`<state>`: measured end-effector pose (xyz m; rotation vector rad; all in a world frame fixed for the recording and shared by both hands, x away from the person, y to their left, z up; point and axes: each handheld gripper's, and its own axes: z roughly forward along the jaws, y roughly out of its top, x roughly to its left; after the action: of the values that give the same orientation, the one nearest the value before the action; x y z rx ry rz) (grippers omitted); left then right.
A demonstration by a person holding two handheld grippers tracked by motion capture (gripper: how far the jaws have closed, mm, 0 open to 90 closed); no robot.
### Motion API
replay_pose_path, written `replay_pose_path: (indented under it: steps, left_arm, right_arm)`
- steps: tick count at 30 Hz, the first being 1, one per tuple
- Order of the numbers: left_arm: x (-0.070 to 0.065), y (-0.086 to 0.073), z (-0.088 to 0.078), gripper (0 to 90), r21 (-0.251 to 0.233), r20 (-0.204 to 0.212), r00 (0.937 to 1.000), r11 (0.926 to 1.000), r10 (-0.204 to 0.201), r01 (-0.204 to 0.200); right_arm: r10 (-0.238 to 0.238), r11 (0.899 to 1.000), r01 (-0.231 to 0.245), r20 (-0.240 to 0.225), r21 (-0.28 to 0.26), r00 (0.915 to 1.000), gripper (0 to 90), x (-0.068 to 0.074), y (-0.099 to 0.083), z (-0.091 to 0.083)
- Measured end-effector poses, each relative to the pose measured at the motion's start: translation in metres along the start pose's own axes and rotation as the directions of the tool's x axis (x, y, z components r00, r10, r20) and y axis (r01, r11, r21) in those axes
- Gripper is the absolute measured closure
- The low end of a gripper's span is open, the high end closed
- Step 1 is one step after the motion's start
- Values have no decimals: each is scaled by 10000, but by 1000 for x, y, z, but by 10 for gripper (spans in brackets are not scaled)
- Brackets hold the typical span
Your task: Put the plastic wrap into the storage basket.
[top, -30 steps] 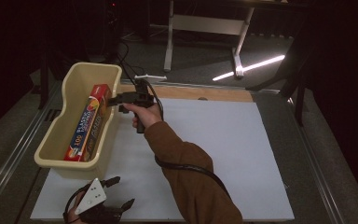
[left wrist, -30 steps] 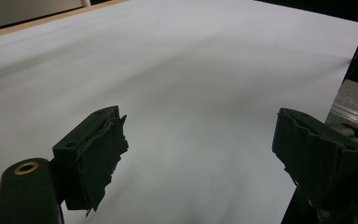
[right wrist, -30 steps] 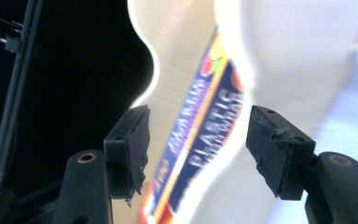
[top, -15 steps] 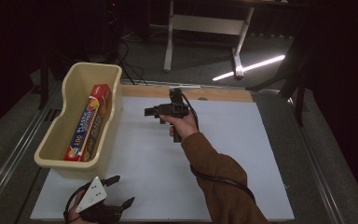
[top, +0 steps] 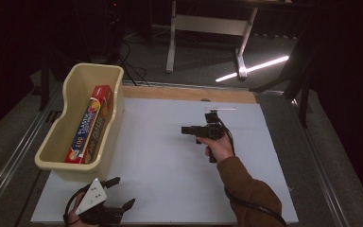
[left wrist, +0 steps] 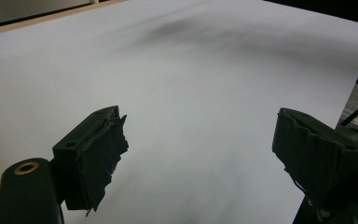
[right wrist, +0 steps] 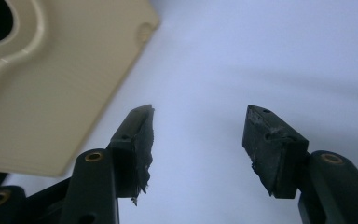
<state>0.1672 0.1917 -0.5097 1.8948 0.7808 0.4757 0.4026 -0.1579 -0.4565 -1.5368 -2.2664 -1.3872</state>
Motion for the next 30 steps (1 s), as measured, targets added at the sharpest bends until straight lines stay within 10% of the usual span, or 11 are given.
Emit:
replay_pose_path:
  steps: [6, 16, 30]
  left_arm:
    - [2, -1, 1, 164, 148, -232, 9996, 9998, -158, 161]
    - [5, -1, -1, 164, 175, -502, 9981, 9992, -363, 373]
    - [9, -2, -3, 164, 67, -759, 9952, 9981, -612, 619]
  right_arm:
    - [-547, 9972, 590, 913, -461, 9943, 413, -24, -29, -31]
    - [-2371, 9539, 2722, 2384, -1266, 9418, 375, -38, -87, -88]
    - [-3029, 9126, 3704, 3223, -1729, 8969, 351, -42, -143, -117]
